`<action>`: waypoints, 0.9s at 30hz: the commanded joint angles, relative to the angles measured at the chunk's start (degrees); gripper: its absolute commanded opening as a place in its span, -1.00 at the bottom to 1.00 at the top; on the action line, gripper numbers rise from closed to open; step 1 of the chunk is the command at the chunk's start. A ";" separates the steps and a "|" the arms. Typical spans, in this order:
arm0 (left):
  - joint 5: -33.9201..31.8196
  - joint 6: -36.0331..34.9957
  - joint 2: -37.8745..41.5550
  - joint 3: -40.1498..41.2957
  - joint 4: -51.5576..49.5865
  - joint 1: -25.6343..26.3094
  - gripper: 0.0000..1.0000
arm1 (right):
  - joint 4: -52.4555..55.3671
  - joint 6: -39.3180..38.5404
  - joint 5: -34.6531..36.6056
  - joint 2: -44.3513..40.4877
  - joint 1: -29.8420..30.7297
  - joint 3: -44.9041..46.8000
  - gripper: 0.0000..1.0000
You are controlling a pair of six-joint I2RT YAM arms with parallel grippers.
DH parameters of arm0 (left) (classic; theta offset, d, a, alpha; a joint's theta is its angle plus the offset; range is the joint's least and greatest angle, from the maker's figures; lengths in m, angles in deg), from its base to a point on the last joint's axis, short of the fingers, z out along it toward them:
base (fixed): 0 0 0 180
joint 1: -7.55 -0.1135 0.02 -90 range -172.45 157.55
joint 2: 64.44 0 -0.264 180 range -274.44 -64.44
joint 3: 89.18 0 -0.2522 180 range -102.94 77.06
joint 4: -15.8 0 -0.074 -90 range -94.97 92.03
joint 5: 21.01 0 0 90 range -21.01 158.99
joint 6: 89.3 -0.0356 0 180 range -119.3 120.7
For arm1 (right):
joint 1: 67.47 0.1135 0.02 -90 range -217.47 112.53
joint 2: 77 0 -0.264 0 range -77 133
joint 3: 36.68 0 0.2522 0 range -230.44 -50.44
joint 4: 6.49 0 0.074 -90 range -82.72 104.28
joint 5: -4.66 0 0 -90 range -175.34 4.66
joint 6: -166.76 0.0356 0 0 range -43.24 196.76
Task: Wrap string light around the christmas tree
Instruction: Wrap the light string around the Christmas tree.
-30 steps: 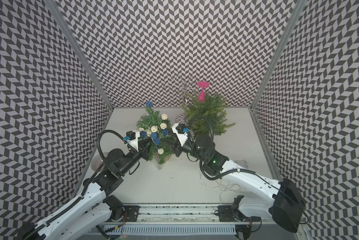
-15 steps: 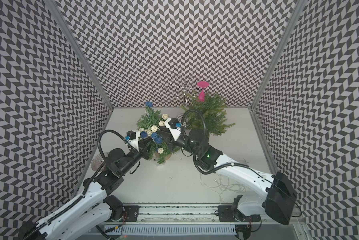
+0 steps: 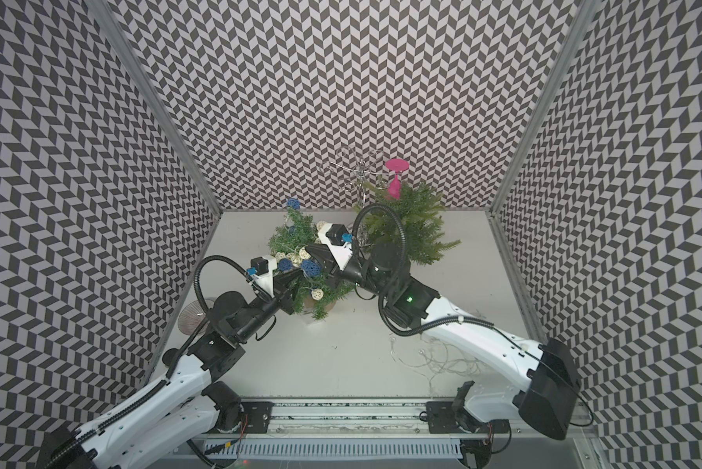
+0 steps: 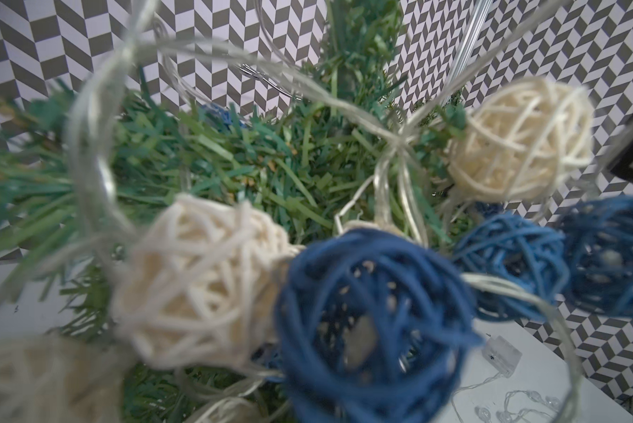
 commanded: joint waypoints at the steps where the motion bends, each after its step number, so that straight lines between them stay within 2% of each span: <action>1: 1.12 0.95 -1.03 1.27 0.38 -0.72 -0.81 | 1.02 -3.73 -5.23 -2.15 0.43 1.05 -0.91; 4: 2.74 1.41 -1.52 1.74 0.27 -2.67 -0.82 | -2.22 -3.60 -4.75 -4.55 0.44 6.61 -0.91; 6: 4.79 2.21 -1.04 2.49 0.65 -4.93 -0.82 | -3.04 -3.17 -2.07 -5.46 0.44 9.07 -0.92; 8: 7.04 2.65 -0.27 3.29 1.02 -7.07 -0.89 | -3.74 -1.69 2.50 -6.37 0.39 11.00 -0.93; 11: 7.32 2.90 1.11 3.87 0.52 -8.42 -0.85 | -4.60 -0.50 7.96 -7.32 -0.07 12.46 -0.93; 21: 6.76 3.26 3.66 5.24 0.02 -8.67 -0.85 | -6.16 2.23 13.24 -6.86 -2.09 15.38 -0.96; 24: 6.51 3.69 3.45 4.88 -0.14 -9.05 -0.91 | -7.25 3.70 14.64 -7.00 -2.94 16.61 -0.96; 27: 6.79 3.39 2.95 4.05 -0.43 -9.26 -0.80 | -6.62 5.60 14.32 -6.52 -4.61 16.06 -0.96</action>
